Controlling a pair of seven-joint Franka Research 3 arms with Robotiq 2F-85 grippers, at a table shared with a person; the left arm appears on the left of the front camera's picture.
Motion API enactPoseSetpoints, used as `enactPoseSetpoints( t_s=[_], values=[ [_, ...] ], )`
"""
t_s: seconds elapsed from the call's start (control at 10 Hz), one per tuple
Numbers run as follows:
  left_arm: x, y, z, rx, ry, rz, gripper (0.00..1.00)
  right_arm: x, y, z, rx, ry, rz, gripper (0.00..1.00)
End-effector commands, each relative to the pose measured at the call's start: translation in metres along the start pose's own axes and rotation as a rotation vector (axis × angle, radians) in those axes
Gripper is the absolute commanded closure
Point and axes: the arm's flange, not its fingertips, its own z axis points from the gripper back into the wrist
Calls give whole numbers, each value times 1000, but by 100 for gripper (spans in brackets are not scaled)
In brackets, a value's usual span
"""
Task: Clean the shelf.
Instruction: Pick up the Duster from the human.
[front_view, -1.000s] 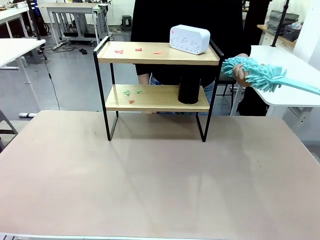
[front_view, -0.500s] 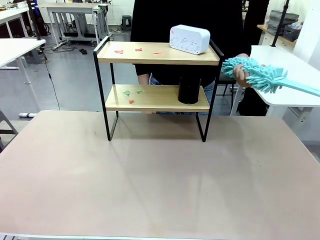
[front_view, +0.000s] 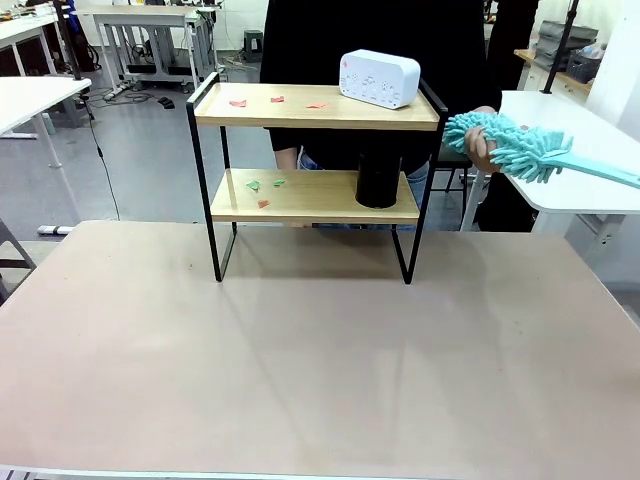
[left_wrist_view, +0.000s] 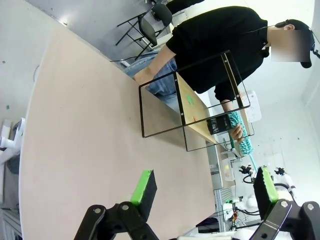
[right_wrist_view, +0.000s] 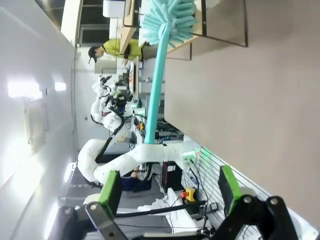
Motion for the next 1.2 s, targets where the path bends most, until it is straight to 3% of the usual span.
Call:
enactPoseSetpoints(
  t_s=[0.0, 0.5, 0.7, 0.9, 1.1],
  values=[
    [-3, -3, 2, -3, 13, -6, 0, 18, 7, -15, 52, 40, -51, 0],
    [-3, -3, 2, -3, 13, -6, 0, 50, 8, -106, 201, 100, -203, 0],
    [-3, -3, 2, -3, 13, -6, 0, 62, -1, -129, 195, 89, -250, 0],
    [-3, -3, 2, -3, 13, -6, 0, 70, -6, -145, 111, 39, -273, 0],
    [-3, -3, 2, -3, 13, -6, 0, 77, -4, -153, 123, 47, -330, 0]
  ],
)
